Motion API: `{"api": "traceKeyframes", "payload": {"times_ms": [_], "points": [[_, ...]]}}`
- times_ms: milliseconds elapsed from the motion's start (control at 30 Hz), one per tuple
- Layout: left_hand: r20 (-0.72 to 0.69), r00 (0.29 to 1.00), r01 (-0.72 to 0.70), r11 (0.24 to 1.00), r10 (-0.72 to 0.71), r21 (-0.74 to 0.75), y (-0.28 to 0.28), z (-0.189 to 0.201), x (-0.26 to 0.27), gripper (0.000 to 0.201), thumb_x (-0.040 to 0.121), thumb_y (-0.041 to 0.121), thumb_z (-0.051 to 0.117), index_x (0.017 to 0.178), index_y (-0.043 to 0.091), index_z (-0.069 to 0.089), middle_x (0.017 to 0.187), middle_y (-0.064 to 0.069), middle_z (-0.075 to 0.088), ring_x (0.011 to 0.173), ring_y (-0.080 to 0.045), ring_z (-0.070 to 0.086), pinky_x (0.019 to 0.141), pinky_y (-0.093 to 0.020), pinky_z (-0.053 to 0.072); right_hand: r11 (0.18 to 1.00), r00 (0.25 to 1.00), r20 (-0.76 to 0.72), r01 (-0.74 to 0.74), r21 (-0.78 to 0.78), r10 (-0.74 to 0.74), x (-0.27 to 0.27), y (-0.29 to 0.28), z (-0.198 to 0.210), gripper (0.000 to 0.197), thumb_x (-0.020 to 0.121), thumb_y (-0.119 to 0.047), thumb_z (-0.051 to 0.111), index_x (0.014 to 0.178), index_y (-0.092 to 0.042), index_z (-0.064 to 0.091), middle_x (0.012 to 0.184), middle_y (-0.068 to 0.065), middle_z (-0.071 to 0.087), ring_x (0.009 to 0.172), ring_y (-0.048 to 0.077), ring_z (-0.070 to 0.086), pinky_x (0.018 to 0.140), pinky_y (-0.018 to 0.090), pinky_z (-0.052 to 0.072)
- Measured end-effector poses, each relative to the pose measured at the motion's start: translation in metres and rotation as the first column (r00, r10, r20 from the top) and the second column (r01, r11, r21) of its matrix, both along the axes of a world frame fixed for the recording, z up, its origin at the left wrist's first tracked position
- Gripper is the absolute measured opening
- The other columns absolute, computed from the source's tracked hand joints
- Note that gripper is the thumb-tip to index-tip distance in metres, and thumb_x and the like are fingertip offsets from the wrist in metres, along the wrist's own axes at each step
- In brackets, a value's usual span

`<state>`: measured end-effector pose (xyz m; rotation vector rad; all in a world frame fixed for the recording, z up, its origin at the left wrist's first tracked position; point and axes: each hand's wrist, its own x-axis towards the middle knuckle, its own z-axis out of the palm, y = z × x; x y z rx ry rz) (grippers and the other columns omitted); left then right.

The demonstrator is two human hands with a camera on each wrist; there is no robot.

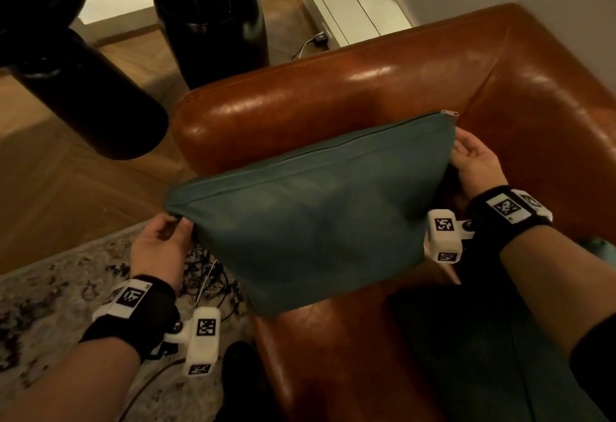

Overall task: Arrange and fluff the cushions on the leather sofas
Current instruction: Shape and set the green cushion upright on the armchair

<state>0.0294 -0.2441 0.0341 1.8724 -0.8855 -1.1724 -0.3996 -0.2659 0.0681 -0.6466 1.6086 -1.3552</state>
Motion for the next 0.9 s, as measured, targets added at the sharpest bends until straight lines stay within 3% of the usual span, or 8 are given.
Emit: {"api": "traceKeyframes", "payload": {"times_ms": [100,267,400,533,600,700,800,900], "points": [[0.003,0.999,0.038,0.999,-0.038,0.008,-0.005,0.003,0.0,0.026,0.095,0.011,0.055,0.082,0.031,0.065,0.092,0.008,0.066,0.101,-0.027,0.061,0.101,-0.05,0.046,0.999,1.0,0.009,-0.008,-0.041,0.008,-0.001,-0.007,0.007,0.041,0.065,-0.01,0.068,0.104,-0.019,0.059,0.084,-0.009,0.076,0.086,0.005,0.071,0.072,0.02,0.055],[-0.074,0.997,-0.002,1.0,0.003,0.011,-0.009,0.004,-0.001,0.027,0.096,0.007,0.053,0.084,0.029,0.062,0.092,0.007,0.064,0.096,-0.022,0.061,0.099,-0.045,0.047,0.999,0.932,-0.361,-0.035,0.023,0.041,-0.005,-0.016,0.009,0.04,0.08,0.013,0.064,0.088,-0.024,0.05,0.067,-0.011,0.067,0.063,-0.005,0.062,0.063,0.012,0.051],[-0.089,0.995,-0.035,0.999,0.036,0.018,-0.008,0.001,0.008,0.021,0.096,0.011,0.054,0.076,0.017,0.055,0.088,-0.001,0.059,0.092,-0.023,0.06,0.096,-0.051,0.05,0.979,0.638,-0.748,-0.055,0.194,0.184,-0.019,-0.016,0.035,0.033,0.078,-0.002,0.072,0.096,-0.023,0.054,0.078,-0.005,0.062,0.074,0.011,0.061,0.074,0.024,0.051],[-0.052,0.998,-0.019,1.0,0.019,-0.005,-0.008,0.001,0.006,0.022,0.096,0.011,0.054,0.075,0.017,0.055,0.088,-0.001,0.061,0.096,-0.026,0.06,0.096,-0.05,0.05,0.924,0.406,-0.83,-0.158,0.349,0.383,-0.023,-0.02,0.054,0.036,0.082,-0.001,0.067,0.101,-0.025,0.047,0.078,-0.001,0.06,0.075,0.018,0.057,0.085,0.038,0.049],[-0.046,0.999,-0.002,0.999,0.0,-0.033,-0.008,0.001,0.004,0.017,0.098,0.013,0.052,0.083,0.017,0.058,0.091,-0.001,0.062,0.098,-0.025,0.059,0.098,-0.048,0.049,0.922,0.459,-0.801,-0.165,0.349,0.385,-0.023,-0.023,0.046,0.043,0.085,0.0,0.062,0.115,-0.026,0.045,0.079,0.0,0.057,0.071,0.015,0.054,0.073,0.03,0.046],[-0.016,0.993,0.117,0.993,-0.117,-0.023,-0.001,-0.008,0.005,0.027,0.101,0.026,0.046,0.125,0.021,0.057,0.12,0.0,0.061,0.114,-0.022,0.056,0.106,-0.045,0.042,0.915,0.733,-0.566,-0.2,0.351,0.377,-0.02,-0.014,0.021,0.054,0.087,-0.01,0.066,0.134,-0.027,0.045,0.092,-0.002,0.06,0.083,0.02,0.061,0.077,0.035,0.049],[-0.055,0.98,0.195,0.979,-0.192,0.054,0.015,-0.024,0.002,0.051,0.094,0.049,0.047,0.138,0.025,0.047,0.137,0.001,0.054,0.128,-0.024,0.049,0.111,-0.048,0.034,0.929,0.959,-0.124,-0.209,0.307,0.257,-0.012,0.004,-0.009,0.04,0.071,-0.03,0.075,0.11,-0.035,0.065,0.108,-0.004,0.071,0.111,0.025,0.063,0.096,0.042,0.05],[-0.014,0.993,0.119,0.992,-0.119,0.046,0.018,-0.029,-0.01,0.037,0.099,0.032,0.048,0.13,0.015,0.054,0.126,-0.004,0.06,0.121,-0.026,0.054,0.107,-0.047,0.039,0.947,0.971,-0.165,-0.118,0.298,0.173,0.005,0.012,-0.023,0.023,0.091,-0.015,0.061,0.097,-0.036,0.069,0.097,-0.008,0.072,0.098,0.017,0.066,0.088,0.038,0.052]]}}
